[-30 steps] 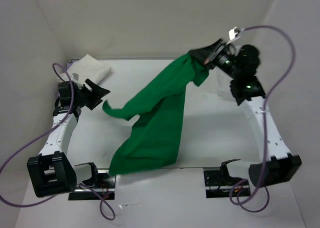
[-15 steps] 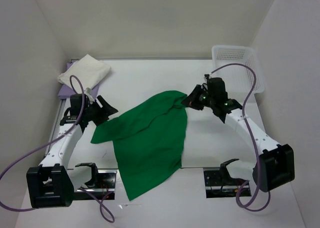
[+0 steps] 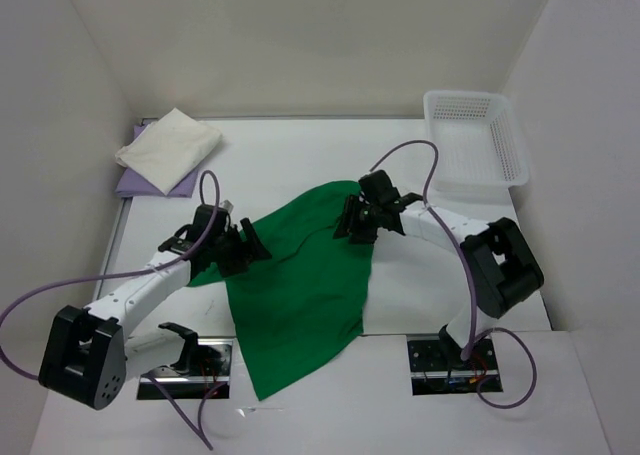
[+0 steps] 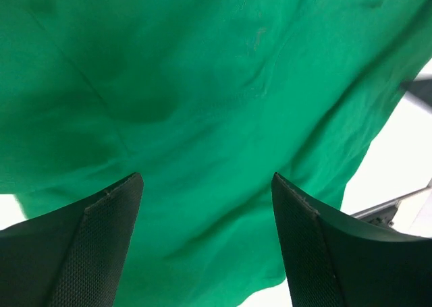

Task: Fold and stack the t-shirts
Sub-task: Move the tshirt to the center of the board

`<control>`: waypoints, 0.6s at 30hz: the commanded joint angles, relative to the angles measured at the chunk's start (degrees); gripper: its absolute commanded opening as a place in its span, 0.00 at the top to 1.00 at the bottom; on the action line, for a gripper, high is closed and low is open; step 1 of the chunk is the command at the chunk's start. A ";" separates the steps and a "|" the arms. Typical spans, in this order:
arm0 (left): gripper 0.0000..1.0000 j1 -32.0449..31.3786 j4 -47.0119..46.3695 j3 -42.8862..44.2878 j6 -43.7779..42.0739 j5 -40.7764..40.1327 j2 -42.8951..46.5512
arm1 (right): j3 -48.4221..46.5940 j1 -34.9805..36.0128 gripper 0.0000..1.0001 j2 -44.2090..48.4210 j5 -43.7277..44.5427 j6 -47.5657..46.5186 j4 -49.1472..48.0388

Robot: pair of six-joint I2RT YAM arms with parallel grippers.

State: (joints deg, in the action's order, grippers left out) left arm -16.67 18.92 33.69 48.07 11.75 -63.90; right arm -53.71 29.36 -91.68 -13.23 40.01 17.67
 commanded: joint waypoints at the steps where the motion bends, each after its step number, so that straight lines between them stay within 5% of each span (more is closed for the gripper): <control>1: 0.16 -2.40 -2.03 -0.55 3.59 -1.29 -0.88 | -7.01 1.48 0.43 -4.72 2.60 -2.91 -1.85; 7: 0.16 -3.64 -6.16 -2.05 4.66 -6.21 -5.17 | -17.19 5.52 0.43 -13.24 2.68 -4.06 -1.85; 11: 0.33 -3.64 -11.44 0.40 3.52 -8.23 -15.52 | -19.76 5.53 0.50 -16.78 4.18 -4.06 -1.32; 16: 0.47 -3.64 -15.40 13.47 -0.25 -12.36 -27.48 | -19.59 3.86 0.60 -16.78 8.83 -4.06 -1.42; 18: 0.51 -3.64 -15.93 25.64 -1.49 -10.36 -35.83 | -18.01 3.33 0.65 -16.78 9.89 -1.97 -1.41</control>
State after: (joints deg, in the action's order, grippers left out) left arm -20.32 8.78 47.79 49.87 3.73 -92.51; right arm -71.33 33.67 -108.25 -7.57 37.04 17.21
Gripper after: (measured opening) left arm 0.503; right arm 0.363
